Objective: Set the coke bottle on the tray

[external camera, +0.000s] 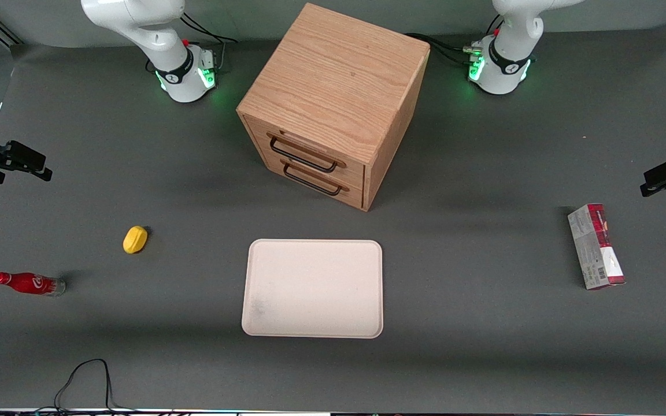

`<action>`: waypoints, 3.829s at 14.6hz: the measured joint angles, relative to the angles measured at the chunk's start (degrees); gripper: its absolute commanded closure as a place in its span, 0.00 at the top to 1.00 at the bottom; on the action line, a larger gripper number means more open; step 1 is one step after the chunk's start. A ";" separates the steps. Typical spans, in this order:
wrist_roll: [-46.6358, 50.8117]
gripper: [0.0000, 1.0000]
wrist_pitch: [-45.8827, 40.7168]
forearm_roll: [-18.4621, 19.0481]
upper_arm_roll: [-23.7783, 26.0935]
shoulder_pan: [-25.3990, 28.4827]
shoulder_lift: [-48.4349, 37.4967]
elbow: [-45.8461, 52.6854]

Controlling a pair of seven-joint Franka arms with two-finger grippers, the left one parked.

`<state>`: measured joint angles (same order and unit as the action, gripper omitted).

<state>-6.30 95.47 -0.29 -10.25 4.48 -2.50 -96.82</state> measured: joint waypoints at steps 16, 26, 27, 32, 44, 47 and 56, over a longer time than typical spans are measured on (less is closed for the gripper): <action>-5.88 1.00 3.46 -0.40 -0.83 -9.83 11.60 6.70; -23.60 1.00 16.41 -6.70 -1.68 -18.43 33.59 18.39; -25.76 1.00 16.89 -8.59 -2.02 -19.11 34.41 18.43; -28.55 1.00 22.56 -10.99 -2.92 -20.40 38.22 18.46; -28.55 0.86 27.04 -14.36 -2.81 -20.22 42.80 18.69; -28.55 0.54 27.04 -14.37 -2.81 -20.23 42.80 18.82; -28.55 0.00 27.08 -14.39 -2.86 -20.23 42.98 18.89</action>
<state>-34.85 122.55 -14.69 -13.12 -15.75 40.48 -77.93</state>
